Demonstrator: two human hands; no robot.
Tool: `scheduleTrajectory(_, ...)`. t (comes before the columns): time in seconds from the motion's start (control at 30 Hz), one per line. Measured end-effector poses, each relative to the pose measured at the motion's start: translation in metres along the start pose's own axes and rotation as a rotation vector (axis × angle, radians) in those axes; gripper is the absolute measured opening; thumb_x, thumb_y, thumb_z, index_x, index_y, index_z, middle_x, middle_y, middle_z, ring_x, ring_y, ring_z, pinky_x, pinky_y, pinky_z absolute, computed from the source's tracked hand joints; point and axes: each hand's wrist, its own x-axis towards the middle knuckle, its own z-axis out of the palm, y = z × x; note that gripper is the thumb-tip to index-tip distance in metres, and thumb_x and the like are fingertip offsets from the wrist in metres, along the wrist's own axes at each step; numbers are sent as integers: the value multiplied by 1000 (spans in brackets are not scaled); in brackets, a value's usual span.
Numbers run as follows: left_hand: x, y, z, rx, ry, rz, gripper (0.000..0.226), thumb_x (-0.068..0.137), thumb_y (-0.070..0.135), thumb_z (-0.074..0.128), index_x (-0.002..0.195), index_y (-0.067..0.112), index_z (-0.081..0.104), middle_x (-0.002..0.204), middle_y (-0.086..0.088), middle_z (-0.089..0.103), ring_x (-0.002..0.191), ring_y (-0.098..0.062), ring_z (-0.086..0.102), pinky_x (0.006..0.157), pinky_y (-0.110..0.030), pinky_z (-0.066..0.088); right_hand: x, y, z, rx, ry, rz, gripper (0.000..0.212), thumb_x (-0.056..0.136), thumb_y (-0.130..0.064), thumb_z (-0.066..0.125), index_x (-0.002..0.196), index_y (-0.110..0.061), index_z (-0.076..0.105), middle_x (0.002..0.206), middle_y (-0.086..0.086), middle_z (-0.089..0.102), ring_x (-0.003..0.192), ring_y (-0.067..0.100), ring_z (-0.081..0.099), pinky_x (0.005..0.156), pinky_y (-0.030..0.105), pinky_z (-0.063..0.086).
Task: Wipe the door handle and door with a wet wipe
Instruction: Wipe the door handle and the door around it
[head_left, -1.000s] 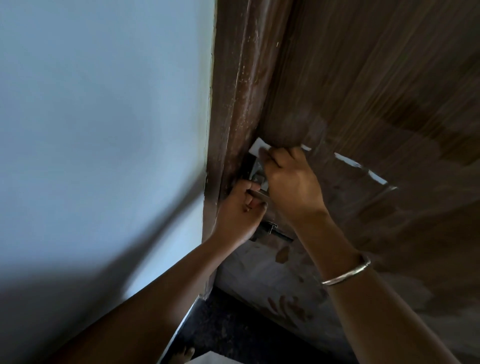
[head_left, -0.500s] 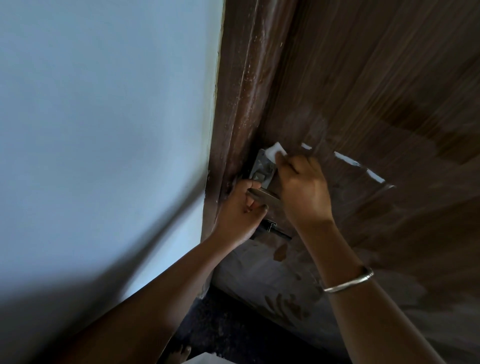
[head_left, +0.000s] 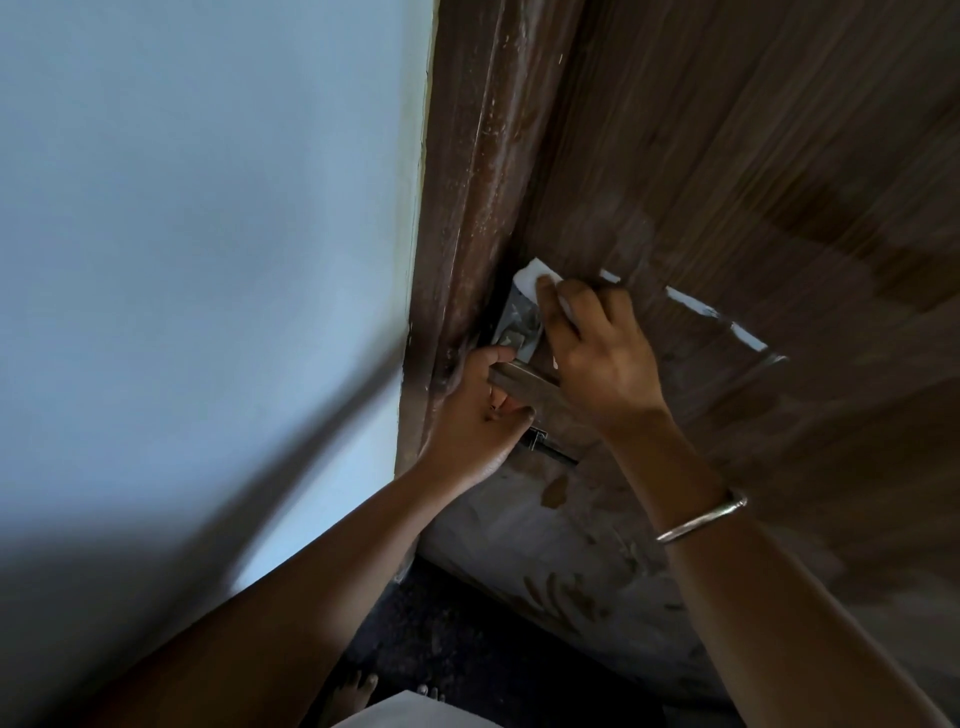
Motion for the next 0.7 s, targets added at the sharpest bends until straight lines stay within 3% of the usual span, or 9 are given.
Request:
scheduleTrajectory(0.1,0,0,2,-29,5,0,44,70,25,60,102,47,40,73,-26,59,59,-32,54,58,-49,48,8,3,2,-6,-38,-113,35,87,-1,52,122,0,60,114,11,67,74,31,60,62,37,53)
scheduleTrajectory(0.27,1,-2,1,-43,-10,-2,47,69,25,60,103,48,39,70,-21,59,59,-24,55,59,-44,47,3,16,-4,-88,-102,-349,36,90,-9,43,118,-7,65,112,4,67,72,26,59,61,33,49)
scheduleTrajectory(0.47,-1,-5,-2,-19,-47,-10,51,70,23,60,105,52,37,64,-9,60,60,-24,57,59,-47,49,10,14,-11,-200,-110,-256,41,88,-22,41,124,-19,61,111,6,66,77,29,60,64,37,49)
scheduleTrajectory(0.57,-1,-3,-5,2,-61,-16,52,76,15,59,112,44,36,66,-14,59,62,-35,58,58,-49,50,12,9,-11,-197,-196,-289,43,86,-23,36,119,-23,64,112,6,64,80,29,58,66,37,48)
scheduleTrajectory(0.63,-1,0,-9,17,-69,-18,52,80,10,59,113,44,37,73,-23,61,71,-41,60,59,-49,50,7,16,-13,-170,-211,-314,36,85,-26,46,114,-23,67,110,8,64,80,31,58,66,39,47)
scheduleTrajectory(0.7,-2,1,-11,36,-76,-16,53,80,9,59,114,44,37,71,-17,63,69,-36,62,61,-48,51,2,23,-15,-178,-184,-285,35,82,-31,63,116,-25,66,106,10,64,79,32,58,67,39,47)
